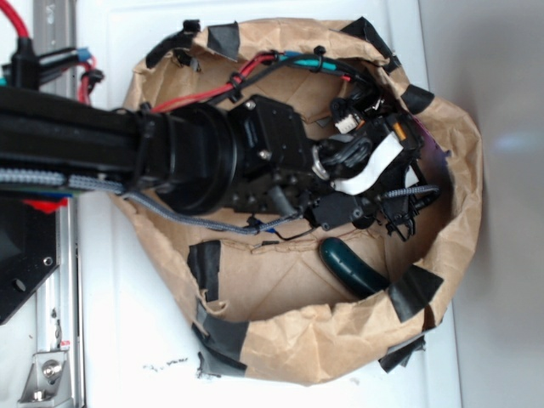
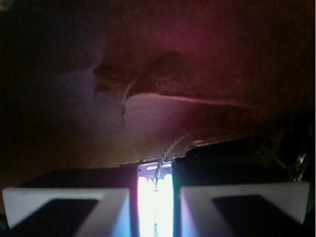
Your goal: Grab the silver keys.
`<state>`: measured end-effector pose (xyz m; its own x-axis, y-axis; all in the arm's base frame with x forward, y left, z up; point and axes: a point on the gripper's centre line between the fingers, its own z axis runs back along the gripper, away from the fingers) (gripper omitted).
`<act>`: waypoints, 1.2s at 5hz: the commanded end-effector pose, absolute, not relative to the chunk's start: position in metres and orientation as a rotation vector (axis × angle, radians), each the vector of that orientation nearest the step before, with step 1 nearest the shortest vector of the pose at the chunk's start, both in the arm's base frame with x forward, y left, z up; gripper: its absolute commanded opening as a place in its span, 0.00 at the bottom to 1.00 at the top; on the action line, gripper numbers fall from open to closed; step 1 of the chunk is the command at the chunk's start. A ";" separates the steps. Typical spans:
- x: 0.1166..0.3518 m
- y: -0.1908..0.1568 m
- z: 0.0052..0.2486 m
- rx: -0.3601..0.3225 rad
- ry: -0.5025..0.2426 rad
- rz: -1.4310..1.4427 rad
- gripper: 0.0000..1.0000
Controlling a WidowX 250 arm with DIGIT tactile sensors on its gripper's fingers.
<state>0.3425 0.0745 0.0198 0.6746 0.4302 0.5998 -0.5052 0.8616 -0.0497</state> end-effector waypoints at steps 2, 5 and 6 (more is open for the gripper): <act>0.203 0.040 0.214 -0.448 -0.085 0.430 0.00; 0.210 0.023 0.164 -0.326 -0.214 0.436 0.00; 0.214 0.016 0.142 -0.264 -0.263 0.464 0.00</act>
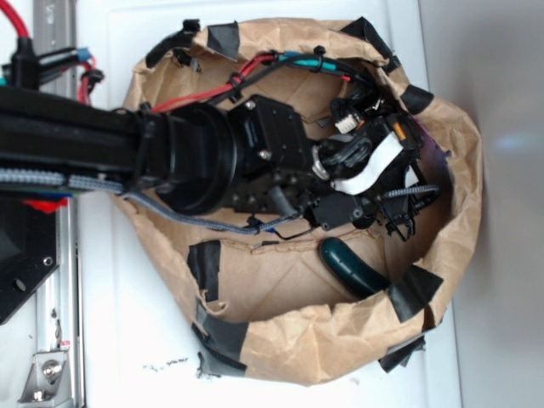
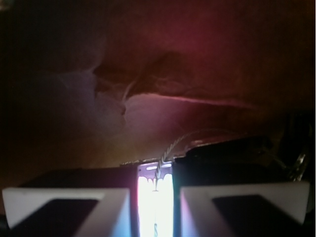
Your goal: Grab the silver keys.
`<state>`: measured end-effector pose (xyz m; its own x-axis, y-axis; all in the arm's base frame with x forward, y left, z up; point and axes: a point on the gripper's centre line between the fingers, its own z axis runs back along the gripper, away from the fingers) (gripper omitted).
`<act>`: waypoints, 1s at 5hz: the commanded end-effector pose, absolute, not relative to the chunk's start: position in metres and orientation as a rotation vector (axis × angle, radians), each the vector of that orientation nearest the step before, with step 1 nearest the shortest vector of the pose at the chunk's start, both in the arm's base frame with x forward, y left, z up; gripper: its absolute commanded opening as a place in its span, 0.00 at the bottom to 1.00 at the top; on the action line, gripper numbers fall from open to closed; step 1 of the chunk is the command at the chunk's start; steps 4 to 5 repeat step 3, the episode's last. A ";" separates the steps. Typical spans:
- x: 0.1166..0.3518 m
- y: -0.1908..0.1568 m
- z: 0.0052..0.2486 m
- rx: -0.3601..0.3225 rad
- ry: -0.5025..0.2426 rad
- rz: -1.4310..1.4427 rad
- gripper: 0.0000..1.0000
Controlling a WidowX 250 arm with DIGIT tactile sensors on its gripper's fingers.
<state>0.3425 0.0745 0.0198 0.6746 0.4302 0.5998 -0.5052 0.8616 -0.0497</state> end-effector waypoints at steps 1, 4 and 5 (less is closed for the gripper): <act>0.221 0.009 0.123 -0.202 -0.310 0.494 0.00; 0.237 0.007 0.095 -0.077 -0.331 0.512 0.00; 0.237 0.007 0.095 -0.077 -0.331 0.512 0.00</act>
